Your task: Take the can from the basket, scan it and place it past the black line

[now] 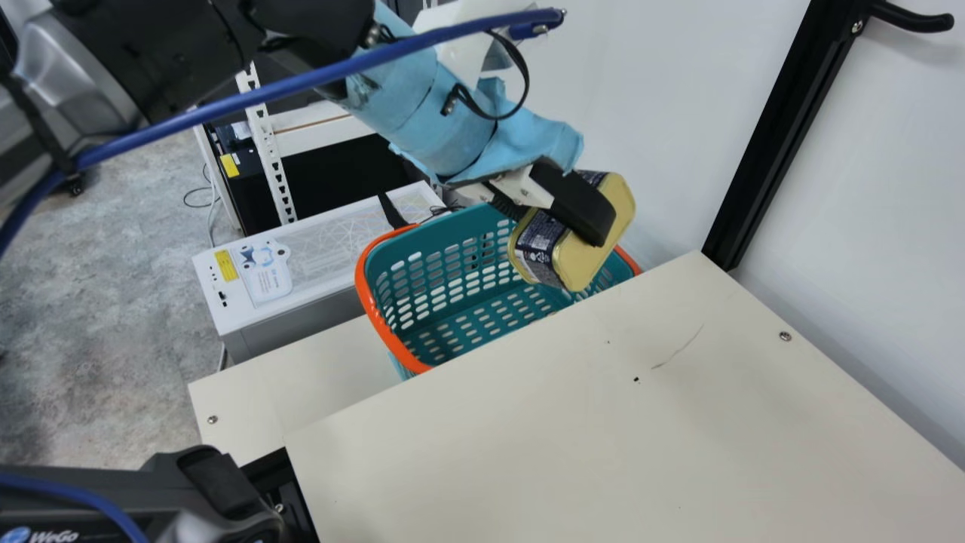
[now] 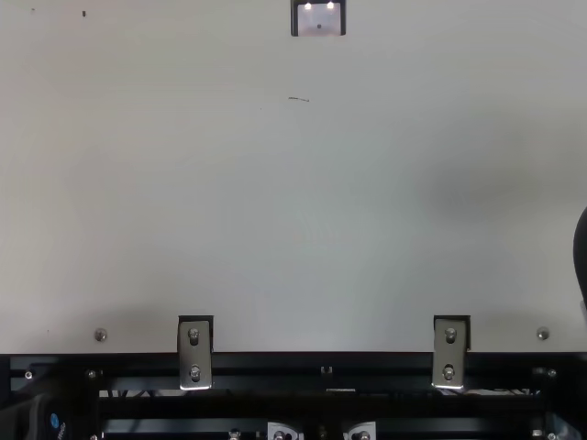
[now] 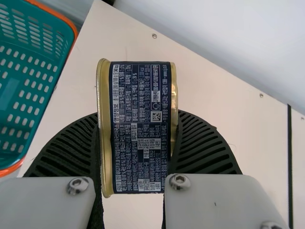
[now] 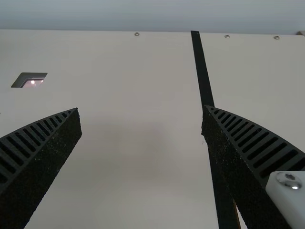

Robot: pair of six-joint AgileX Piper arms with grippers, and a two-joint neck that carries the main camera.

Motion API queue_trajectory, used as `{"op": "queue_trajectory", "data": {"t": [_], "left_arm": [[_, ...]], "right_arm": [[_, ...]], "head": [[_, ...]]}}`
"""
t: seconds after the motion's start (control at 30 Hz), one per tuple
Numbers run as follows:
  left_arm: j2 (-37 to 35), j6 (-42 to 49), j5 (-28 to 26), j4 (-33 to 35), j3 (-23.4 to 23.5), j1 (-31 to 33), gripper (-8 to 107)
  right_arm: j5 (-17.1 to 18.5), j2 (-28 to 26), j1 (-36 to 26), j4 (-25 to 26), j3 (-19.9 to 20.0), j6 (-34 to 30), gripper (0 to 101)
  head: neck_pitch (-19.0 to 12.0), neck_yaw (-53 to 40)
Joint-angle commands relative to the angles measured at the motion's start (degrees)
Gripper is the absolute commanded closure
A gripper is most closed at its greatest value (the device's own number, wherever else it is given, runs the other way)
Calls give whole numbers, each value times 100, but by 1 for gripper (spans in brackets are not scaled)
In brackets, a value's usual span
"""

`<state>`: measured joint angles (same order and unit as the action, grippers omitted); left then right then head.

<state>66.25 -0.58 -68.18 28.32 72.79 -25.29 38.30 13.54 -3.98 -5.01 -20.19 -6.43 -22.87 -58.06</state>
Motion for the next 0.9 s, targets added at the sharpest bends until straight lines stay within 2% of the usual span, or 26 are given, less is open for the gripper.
{"op": "queue_trajectory", "data": {"t": [0.0, 0.47, 0.87], "left_arm": [[-4, -74, -78, 120, 31, -42, 89], [-95, -652, -172, 628, -58, 6, 89], [-170, -1058, -172, 800, -74, 172, 89]], "right_arm": [[0, 0, 0, 0, 0, 0, 0], [0, 0, 0, 0, 0, 0, 0], [0, 0, 0, 0, 0, 0, 0]], "head": [[-90, -1102], [-165, 472], [-201, 1324]]}}
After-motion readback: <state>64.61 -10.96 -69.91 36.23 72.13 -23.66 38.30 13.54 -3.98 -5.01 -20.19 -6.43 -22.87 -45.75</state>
